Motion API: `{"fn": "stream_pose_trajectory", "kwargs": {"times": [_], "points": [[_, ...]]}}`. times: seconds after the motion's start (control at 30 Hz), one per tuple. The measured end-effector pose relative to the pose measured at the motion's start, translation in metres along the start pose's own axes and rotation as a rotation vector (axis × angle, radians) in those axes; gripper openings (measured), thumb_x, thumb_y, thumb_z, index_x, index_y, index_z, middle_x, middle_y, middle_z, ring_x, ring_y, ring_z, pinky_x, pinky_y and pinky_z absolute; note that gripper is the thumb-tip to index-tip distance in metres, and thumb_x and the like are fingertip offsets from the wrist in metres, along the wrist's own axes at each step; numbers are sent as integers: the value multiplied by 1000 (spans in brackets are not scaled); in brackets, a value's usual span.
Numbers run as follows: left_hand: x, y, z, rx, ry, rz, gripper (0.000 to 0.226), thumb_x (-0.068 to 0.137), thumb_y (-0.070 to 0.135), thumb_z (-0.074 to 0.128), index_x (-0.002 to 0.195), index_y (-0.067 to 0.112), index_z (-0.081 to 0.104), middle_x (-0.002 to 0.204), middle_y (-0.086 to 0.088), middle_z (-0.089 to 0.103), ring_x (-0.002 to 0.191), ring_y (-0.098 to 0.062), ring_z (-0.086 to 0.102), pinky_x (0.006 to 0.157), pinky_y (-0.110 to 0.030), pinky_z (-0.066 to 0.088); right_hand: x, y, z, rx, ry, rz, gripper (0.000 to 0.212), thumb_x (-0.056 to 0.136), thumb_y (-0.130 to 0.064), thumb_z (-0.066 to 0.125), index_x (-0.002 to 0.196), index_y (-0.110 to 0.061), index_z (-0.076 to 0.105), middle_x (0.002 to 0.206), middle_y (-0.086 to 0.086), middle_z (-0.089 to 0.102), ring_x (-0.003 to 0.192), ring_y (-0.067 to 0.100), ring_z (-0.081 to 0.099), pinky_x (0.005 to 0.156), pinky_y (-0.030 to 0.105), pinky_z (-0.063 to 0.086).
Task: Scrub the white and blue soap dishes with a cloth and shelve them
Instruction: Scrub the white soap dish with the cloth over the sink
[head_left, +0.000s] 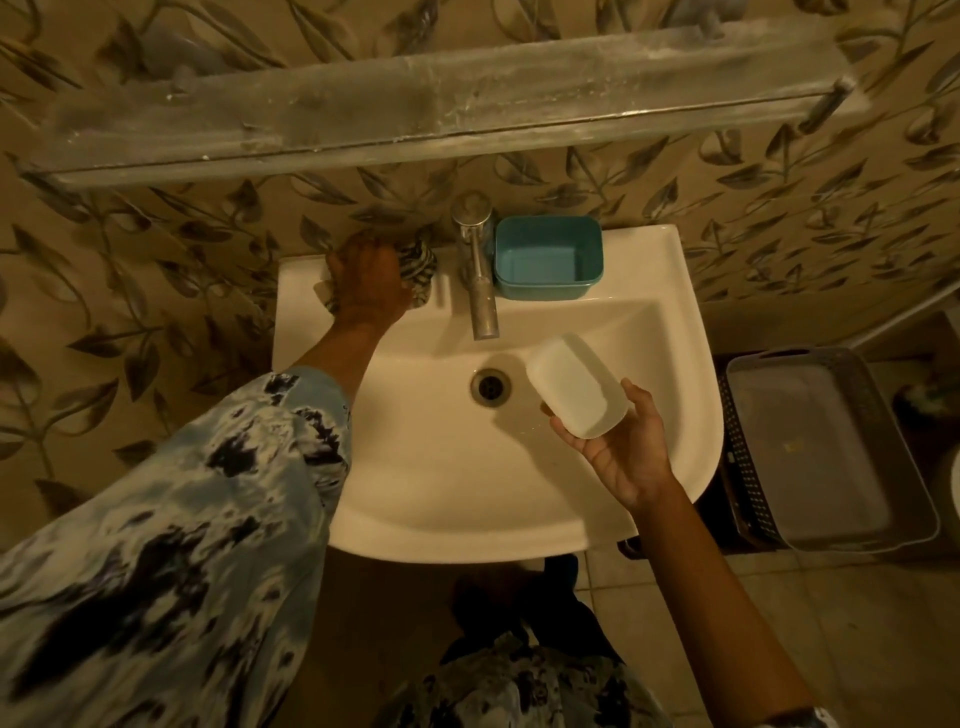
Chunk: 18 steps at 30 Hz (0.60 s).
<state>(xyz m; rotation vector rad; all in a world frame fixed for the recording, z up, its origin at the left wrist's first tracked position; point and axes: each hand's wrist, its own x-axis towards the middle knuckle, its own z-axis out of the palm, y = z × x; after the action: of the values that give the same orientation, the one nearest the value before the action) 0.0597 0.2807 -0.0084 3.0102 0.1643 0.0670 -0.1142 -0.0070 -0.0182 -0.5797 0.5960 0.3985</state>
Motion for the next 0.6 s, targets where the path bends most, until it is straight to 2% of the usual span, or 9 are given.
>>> {"fn": "stream_pose_trajectory", "kwargs": {"times": [0.07, 0.13, 0.2, 0.27, 0.3, 0.33, 0.4, 0.5, 0.6], "points": [[0, -3, 1, 12, -5, -29, 44, 79, 28, 63, 119, 10, 56, 127, -18, 53, 127, -36, 39, 108, -52, 21, -1, -1, 3, 17, -65, 41, 54, 87, -38, 51, 132, -8, 50, 136, 27, 49, 126, 51, 43, 89, 46, 52], [0, -8, 2, -79, 7, -64, 49, 76, 27, 67, 120, 7, 56, 128, -20, 52, 126, -38, 40, 107, -50, 25, -1, -1, 5, 26, -107, 75, 50, 84, -36, 53, 125, -8, 56, 133, 28, 51, 124, 51, 45, 94, 48, 49], [-4, -15, -3, -370, 28, -94, 50, 76, 24, 70, 120, 3, 57, 124, -19, 55, 120, -33, 49, 103, -40, 38, 0, 0, 6, 31, -144, 87, 45, 81, -35, 56, 116, -7, 65, 127, 27, 57, 118, 49, 51, 97, 51, 45], [-14, -21, -11, -654, 11, -154, 38, 78, 25, 71, 109, 3, 64, 109, -13, 64, 103, -27, 60, 84, -29, 50, 0, 2, 10, 20, -169, 82, 42, 81, -34, 56, 109, -7, 71, 122, 26, 60, 113, 46, 55, 98, 52, 43], [-21, -23, -15, -753, -17, -200, 30, 80, 26, 70, 99, 3, 68, 96, -11, 67, 91, -26, 64, 76, -31, 53, 0, 3, 11, 20, -180, 80, 41, 82, -35, 55, 108, -8, 72, 121, 26, 61, 113, 46, 56, 99, 52, 43], [-29, -25, -18, -873, -53, -261, 26, 82, 26, 68, 93, 2, 69, 88, -12, 67, 84, -29, 65, 73, -37, 54, 0, 4, 12, 24, -193, 81, 41, 82, -35, 55, 108, -8, 72, 121, 26, 62, 113, 45, 56, 99, 51, 44], [-48, -22, -22, -1235, -110, -426, 24, 88, 20, 61, 98, -1, 66, 92, -18, 66, 88, -35, 65, 81, -47, 53, 0, 5, 13, 41, -216, 89, 43, 81, -35, 55, 110, -8, 71, 123, 26, 60, 114, 46, 54, 97, 50, 45], [-82, -9, -27, -1770, -150, -592, 27, 95, 21, 46, 110, 3, 60, 103, -15, 66, 96, -28, 64, 92, -43, 50, -1, 8, 11, 66, -246, 101, 44, 80, -33, 54, 112, -7, 69, 125, 26, 58, 117, 46, 52, 99, 52, 43], [-109, 0, -34, -1969, -158, -625, 29, 95, 25, 44, 109, 7, 62, 95, -9, 73, 91, -24, 68, 85, -37, 56, -3, 8, 10, 82, -267, 118, 53, 78, -33, 51, 123, -7, 58, 130, 25, 52, 118, 44, 50, 98, 53, 42]]}}
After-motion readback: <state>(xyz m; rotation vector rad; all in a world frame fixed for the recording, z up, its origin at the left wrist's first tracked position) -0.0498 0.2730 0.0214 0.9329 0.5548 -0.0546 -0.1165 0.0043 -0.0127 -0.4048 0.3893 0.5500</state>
